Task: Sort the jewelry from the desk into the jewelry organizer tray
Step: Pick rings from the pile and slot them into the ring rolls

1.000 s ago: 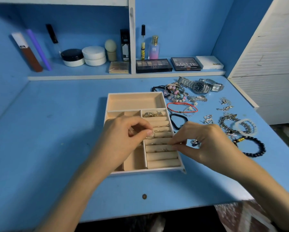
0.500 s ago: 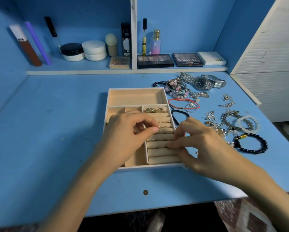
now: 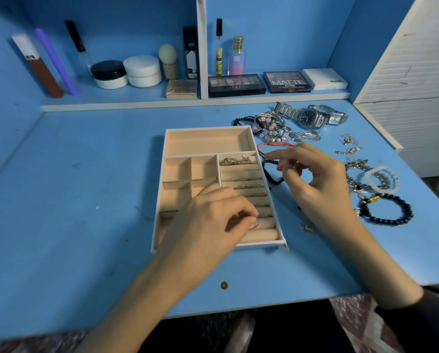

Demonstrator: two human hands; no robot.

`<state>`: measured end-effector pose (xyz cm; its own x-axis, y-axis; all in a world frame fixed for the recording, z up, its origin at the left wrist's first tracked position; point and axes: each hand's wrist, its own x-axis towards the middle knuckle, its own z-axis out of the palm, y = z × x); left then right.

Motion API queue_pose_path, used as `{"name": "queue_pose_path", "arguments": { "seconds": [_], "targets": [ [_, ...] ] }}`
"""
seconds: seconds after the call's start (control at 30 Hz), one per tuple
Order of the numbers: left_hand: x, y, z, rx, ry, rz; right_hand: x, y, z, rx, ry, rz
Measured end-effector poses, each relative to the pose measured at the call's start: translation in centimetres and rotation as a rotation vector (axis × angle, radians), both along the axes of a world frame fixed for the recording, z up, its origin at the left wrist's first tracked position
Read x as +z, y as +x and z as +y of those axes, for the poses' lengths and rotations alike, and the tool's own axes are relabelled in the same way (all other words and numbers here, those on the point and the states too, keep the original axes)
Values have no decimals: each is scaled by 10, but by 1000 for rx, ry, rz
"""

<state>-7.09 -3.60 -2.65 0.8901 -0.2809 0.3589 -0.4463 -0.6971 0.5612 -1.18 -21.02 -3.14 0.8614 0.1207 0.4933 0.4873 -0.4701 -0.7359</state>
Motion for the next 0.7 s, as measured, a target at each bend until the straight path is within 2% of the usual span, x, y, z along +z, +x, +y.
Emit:
{"name": "queue_pose_path", "arguments": {
  "seconds": [0.4, 0.7],
  "targets": [
    [9, -2, 11, -123, 222, -24, -4, 1, -1, -21, 23, -19],
    [4, 2, 16, -147, 225, 32, -3, 1, -2, -37, 10, 3]
  ]
}}
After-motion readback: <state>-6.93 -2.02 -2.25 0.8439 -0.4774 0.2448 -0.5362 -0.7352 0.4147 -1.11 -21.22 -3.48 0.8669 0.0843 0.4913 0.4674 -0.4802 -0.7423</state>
